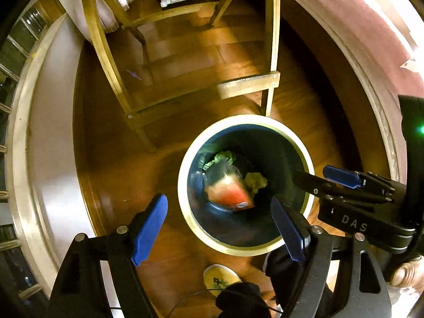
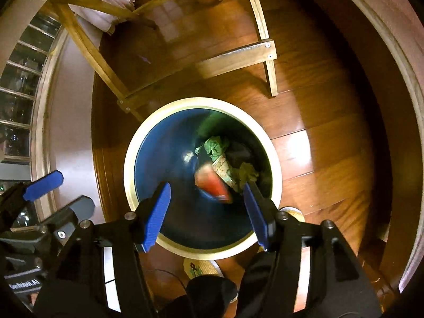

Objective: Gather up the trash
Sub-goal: 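Lower both grippers over the bin and release the packet and yellow wrapper, then raise both tools back toward the table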

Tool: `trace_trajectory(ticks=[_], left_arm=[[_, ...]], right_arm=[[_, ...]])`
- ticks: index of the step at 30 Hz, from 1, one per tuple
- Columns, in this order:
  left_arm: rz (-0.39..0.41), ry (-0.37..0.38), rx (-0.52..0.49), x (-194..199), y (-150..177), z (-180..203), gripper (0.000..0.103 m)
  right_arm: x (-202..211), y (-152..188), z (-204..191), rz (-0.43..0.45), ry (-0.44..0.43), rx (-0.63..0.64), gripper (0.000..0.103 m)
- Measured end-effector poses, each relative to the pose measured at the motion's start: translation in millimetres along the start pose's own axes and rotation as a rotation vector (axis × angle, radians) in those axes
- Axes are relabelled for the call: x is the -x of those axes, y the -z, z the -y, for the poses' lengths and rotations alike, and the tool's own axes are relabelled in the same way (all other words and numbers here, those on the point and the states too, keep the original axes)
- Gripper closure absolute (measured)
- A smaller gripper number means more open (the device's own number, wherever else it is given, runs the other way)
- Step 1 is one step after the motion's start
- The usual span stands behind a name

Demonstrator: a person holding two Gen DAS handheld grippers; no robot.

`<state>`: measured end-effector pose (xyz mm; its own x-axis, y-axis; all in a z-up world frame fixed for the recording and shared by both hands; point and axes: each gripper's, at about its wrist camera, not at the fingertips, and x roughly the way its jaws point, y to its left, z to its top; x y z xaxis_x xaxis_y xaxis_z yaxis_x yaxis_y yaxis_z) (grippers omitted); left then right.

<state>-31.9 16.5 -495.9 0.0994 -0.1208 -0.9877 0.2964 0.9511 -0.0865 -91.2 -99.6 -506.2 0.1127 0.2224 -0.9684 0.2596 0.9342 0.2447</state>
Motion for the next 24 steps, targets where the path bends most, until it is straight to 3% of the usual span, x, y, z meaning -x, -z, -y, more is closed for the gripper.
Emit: trace_trajectory(ticks=[7, 16, 24], left_arm=[[0.04, -0.012, 0.032, 63, 0, -3, 0.021], [0.133, -0.014, 0.083, 203, -6, -6, 0.021], [0.268, -0.046, 0.141, 332, -32, -9, 0.021]], right_arm=[[49, 5, -14, 0.021, -0.004, 0.005, 0.048], [167, 3, -45, 0.079, -0.043, 0.028, 0.048], [279, -21, -83, 0.167, -0.097, 0.096, 0.048]])
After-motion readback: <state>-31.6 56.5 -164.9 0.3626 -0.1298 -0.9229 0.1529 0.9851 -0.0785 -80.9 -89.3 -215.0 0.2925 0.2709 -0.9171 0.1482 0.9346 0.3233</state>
